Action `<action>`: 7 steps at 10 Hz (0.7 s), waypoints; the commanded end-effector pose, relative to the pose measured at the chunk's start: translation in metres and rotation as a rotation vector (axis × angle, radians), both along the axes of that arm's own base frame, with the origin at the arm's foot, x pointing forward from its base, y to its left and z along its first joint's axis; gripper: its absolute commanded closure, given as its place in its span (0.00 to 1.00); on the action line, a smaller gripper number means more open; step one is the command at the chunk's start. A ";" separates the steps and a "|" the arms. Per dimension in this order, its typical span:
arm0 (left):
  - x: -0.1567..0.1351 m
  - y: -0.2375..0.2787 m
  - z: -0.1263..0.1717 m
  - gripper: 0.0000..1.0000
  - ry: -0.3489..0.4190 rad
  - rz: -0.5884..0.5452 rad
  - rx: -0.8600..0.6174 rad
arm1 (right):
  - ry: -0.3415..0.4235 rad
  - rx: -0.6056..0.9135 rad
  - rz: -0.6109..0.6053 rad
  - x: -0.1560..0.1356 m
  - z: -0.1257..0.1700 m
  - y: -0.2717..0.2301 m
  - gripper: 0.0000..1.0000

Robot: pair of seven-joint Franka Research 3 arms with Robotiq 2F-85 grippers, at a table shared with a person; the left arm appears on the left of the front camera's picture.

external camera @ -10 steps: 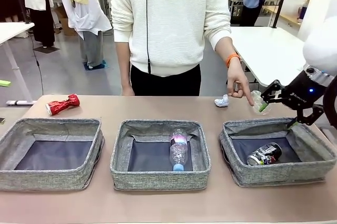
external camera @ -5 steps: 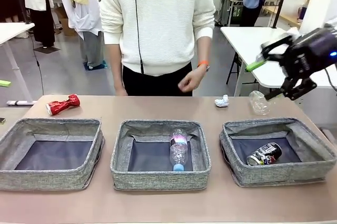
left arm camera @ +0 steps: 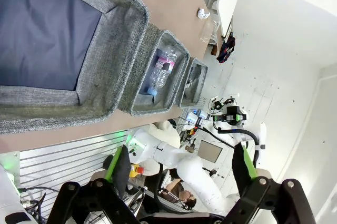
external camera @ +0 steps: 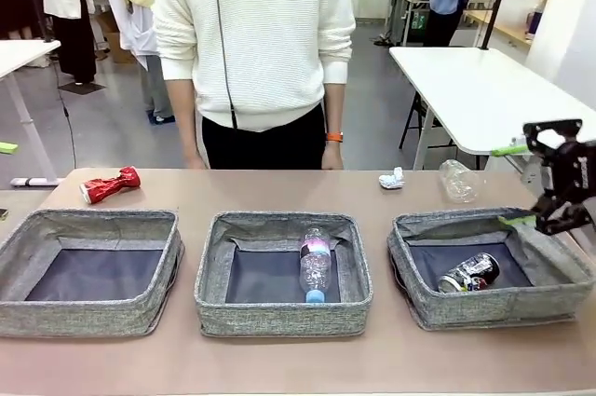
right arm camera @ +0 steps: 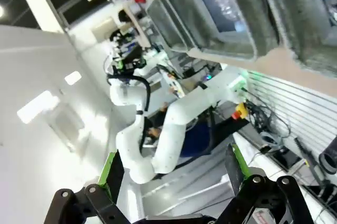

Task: Sort the waste into the appropriate baskets.
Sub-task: Place the picked waste into the Fabric basket indicated by the person.

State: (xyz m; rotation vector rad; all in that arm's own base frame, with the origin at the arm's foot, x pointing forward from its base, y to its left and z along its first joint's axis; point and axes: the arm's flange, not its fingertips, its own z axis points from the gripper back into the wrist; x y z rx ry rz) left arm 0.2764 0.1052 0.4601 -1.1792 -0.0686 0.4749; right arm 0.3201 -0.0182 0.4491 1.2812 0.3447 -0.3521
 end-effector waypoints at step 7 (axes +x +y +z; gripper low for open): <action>-0.001 -0.002 0.001 0.00 -0.012 0.001 -0.019 | -0.092 -0.023 0.050 0.003 0.039 0.020 0.00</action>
